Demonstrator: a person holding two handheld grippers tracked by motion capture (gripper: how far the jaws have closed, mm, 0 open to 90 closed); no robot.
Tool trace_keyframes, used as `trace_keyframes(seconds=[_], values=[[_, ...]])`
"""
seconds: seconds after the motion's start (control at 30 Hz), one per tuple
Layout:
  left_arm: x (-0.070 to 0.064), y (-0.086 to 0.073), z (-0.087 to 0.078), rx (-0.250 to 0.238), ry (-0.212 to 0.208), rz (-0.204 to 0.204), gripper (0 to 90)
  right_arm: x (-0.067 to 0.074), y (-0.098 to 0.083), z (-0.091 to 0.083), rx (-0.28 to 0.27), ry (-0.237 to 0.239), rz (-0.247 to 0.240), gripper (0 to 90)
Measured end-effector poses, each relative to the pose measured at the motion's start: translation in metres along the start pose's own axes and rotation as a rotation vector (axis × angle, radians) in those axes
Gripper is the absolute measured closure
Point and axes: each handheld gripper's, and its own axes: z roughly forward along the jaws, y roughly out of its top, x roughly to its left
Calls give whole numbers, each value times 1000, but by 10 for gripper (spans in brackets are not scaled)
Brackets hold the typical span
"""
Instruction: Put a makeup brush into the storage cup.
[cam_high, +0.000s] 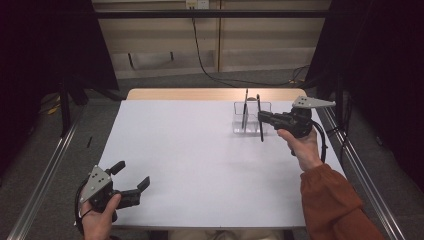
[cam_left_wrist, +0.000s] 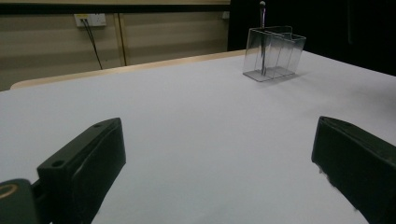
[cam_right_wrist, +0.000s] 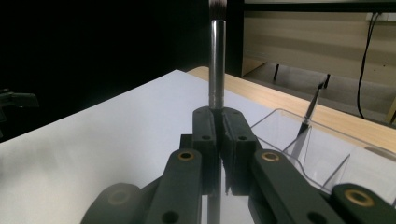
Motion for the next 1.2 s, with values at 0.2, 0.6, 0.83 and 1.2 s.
trace_keyframes(seconds=[0.2,0.6,0.83,1.2], values=[[0,0,1,4,-8,-1,28,0,8,6,-12,-8,-10,851],[0,0,1,7,-8,8,28,-5,24,18,-38,-51,-15,851],[-1,0,1,7,-10,13,28,-8,34,28,-37,-68,-25,851],[-1,0,1,5,-9,8,29,-13,44,40,-32,-81,-35,850]])
